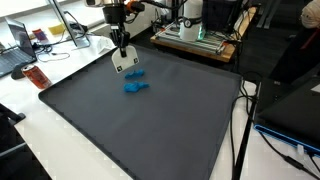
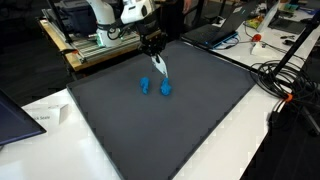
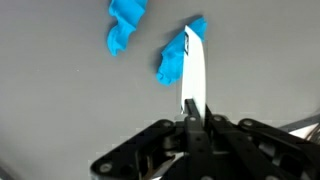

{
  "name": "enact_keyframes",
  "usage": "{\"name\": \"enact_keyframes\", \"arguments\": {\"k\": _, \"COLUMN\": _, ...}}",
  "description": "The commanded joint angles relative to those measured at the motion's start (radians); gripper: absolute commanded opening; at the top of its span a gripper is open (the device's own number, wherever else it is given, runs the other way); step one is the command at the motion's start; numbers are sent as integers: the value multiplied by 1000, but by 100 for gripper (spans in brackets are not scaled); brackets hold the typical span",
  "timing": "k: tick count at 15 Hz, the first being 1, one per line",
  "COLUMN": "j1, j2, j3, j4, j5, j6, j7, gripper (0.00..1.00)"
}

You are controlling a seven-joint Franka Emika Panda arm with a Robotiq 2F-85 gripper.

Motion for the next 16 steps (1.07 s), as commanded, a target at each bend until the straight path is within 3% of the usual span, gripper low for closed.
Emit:
{"name": "enact_keyframes", "arguments": {"k": 1, "j1": 0, "j2": -1, "j3": 9, "j4": -1, "j5": -60, "j6": -6, "j7": 26, "gripper": 4}}
{"name": "enact_keyframes", "arguments": {"k": 7, "j1": 5, "j2": -1, "j3": 10, "j4": -1, "j5": -101, "j6": -16, "j7": 30, "gripper": 1}}
{"name": "enact_keyframes", "arguments": {"k": 8, "j1": 19, "j2": -9, "j3": 4, "j4": -13, "j5": -171, "j6": 12, "j7": 57, "gripper": 1}}
{"name": "enact_keyframes", "arguments": {"k": 16, "j1": 28, "j2": -2, "j3": 57, "j4": -17, "j5": -201, "j6": 37, "j7": -97, "gripper": 1}}
